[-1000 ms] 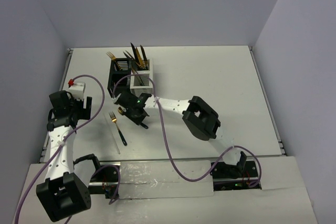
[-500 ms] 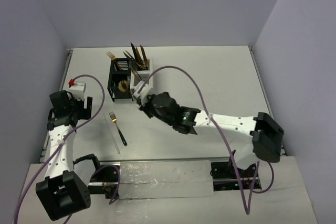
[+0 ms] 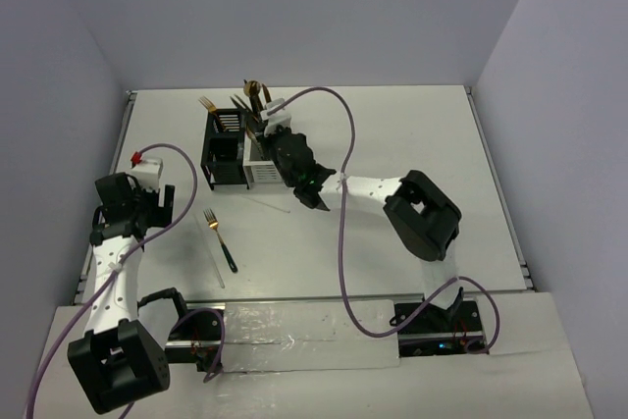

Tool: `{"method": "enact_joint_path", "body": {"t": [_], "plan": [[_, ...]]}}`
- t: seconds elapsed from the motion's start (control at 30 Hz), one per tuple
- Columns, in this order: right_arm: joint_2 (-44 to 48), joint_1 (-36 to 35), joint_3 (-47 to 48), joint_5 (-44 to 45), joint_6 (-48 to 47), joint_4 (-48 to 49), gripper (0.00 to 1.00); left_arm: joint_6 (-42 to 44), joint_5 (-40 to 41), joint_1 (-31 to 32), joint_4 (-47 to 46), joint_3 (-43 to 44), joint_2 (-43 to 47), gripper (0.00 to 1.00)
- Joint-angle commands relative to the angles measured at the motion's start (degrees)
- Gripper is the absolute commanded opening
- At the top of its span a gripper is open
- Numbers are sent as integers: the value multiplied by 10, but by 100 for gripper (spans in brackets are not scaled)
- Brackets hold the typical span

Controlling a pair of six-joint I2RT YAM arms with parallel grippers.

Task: Sort the eating utensils into containers

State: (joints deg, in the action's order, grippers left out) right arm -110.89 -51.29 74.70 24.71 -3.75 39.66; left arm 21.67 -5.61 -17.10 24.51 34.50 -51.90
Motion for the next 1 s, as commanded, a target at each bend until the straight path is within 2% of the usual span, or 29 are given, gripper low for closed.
{"method": "enact_joint_path", "body": {"t": [0.0,0.13,0.3,0.4,0.6,0.67,0.7,0.73,0.9,0.97], "plan": [[-1,8,29,15,67,2,0,7,2,-5,-25,-3,7,90],[-15,7,16,12,102,-19,0,6,1,-6,-33,-3,0,90],[-56,7,93,13,122,-164,0,5,-1,-5,-31,1,0,89],[-61,7,90,12,120,-175,0,6,1,-6,-31,-2,2,90],[-59,7,85,18,110,-188,7,5,1,-5,-30,0,4,90],[-56,7,80,23,107,-191,23,7,2,-5,-29,0,7,89],[-50,7,71,24,107,-192,43,7,3,-5,-28,0,8,89],[-48,7,68,26,107,-194,50,8,5,-6,-28,1,9,90],[-16,5,30,32,103,-184,61,10,7,-5,-25,2,11,89],[14,-3,17,34,84,-174,61,8,4,-5,-23,4,11,90]]}}
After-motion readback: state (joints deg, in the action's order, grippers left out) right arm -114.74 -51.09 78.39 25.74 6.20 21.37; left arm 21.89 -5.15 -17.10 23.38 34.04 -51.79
